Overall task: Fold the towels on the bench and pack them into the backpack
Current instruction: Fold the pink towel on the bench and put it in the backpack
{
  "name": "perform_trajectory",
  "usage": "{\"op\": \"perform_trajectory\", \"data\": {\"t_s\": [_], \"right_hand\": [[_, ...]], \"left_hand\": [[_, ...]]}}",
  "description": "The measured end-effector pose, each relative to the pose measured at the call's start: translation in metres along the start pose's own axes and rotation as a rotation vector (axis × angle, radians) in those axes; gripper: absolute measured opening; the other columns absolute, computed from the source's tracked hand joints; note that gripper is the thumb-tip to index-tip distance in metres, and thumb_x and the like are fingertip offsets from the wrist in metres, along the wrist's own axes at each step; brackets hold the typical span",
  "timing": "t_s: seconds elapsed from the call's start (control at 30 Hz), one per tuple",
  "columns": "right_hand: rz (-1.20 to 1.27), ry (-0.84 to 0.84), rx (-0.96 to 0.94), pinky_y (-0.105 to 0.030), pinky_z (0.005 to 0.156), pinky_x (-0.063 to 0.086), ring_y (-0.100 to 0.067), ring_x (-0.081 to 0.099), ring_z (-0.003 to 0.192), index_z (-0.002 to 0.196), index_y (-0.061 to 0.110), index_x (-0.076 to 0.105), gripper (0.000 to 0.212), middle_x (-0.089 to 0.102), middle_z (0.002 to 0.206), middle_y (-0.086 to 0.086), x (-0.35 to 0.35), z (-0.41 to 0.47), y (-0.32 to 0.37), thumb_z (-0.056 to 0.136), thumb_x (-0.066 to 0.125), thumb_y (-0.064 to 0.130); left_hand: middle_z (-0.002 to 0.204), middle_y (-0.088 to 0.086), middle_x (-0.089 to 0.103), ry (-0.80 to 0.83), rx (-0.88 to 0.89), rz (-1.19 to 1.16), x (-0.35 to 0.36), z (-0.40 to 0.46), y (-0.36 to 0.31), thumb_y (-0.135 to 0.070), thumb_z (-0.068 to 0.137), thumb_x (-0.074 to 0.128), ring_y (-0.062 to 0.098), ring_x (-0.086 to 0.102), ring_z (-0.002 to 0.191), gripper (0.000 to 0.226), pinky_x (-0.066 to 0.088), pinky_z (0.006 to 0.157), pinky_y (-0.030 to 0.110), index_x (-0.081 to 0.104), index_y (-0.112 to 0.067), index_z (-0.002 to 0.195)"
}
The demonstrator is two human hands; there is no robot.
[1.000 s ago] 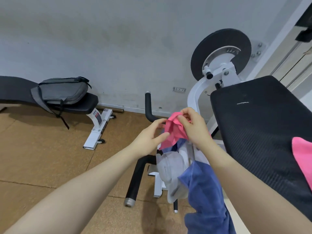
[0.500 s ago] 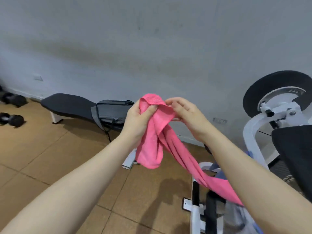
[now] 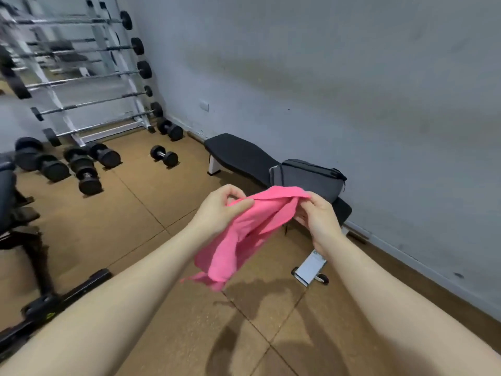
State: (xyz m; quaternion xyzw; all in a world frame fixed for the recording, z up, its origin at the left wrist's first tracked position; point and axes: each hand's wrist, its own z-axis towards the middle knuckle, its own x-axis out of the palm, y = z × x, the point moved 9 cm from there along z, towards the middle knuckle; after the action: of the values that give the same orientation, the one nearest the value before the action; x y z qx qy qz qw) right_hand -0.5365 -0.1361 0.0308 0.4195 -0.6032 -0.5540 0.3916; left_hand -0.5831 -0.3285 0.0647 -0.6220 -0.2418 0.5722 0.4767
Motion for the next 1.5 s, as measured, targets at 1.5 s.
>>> {"op": "perform_trajectory", "data": {"t_s": [1.5], "right_hand": [[-1.077, -0.28, -0.089, -0.033, 0.064, 0.038, -0.028, 0.053, 0.087, 0.113, 0.013, 0.048, 0.025, 0.046, 0.118, -0.003, 0.384, 0.727, -0.003, 0.09, 0.041, 0.008]], "left_hand": [[0.077, -0.014, 0.053, 0.714, 0.061, -0.107, -0.172, 0.79, 0.268, -0.013, 0.08, 0.069, -0.003, 0.047, 0.063, 0.019, 0.038, 0.058, 0.012, 0.054, -0.025, 0.081]]}}
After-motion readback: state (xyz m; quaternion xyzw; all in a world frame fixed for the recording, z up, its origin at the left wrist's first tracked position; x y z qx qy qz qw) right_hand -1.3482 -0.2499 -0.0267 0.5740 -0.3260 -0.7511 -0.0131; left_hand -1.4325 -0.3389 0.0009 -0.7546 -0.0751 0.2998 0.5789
